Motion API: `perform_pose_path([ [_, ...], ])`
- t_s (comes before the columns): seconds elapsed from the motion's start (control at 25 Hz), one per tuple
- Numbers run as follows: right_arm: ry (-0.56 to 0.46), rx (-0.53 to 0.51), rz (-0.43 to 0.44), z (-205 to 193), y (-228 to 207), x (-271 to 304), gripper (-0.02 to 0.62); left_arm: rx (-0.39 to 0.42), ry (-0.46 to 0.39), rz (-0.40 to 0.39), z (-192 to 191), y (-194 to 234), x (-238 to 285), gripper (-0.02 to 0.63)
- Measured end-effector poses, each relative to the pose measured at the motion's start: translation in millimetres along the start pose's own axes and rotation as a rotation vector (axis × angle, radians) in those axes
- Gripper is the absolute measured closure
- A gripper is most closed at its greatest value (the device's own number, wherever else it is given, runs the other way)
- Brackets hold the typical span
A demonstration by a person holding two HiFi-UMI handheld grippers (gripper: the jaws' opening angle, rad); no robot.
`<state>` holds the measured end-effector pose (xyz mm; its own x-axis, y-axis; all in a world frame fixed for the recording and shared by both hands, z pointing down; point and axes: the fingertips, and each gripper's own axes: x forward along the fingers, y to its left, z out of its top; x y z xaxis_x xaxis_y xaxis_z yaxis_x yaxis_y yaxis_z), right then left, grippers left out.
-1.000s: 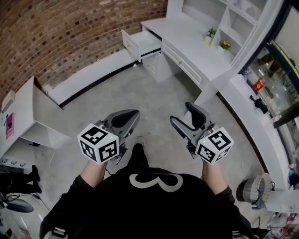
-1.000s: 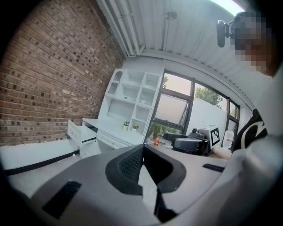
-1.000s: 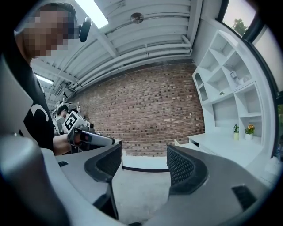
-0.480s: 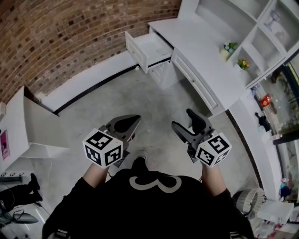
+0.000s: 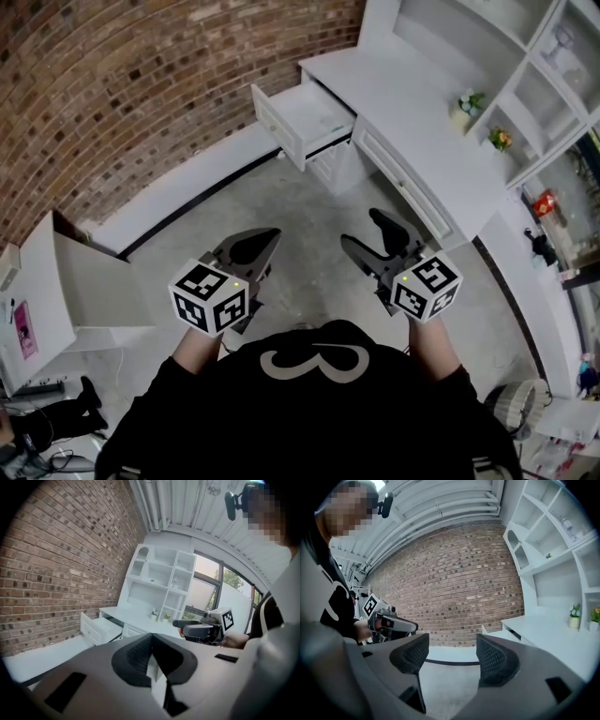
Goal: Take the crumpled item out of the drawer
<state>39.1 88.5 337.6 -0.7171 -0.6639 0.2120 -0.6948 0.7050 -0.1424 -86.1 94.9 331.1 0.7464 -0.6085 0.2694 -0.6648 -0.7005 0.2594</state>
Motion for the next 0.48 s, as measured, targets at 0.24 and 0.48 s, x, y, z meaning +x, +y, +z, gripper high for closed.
perform_pose_path([
  [0.24, -0.004, 0.013, -0.006, 5, -31, 25, 0.295, -0.003, -0.008, 0.014, 18, 27, 16, 0.604],
  [0.48, 0.020, -0.015, -0.019, 6, -72, 68, 0.298, -0.023, -0.011, 0.045, 26, 71, 39, 0.604],
])
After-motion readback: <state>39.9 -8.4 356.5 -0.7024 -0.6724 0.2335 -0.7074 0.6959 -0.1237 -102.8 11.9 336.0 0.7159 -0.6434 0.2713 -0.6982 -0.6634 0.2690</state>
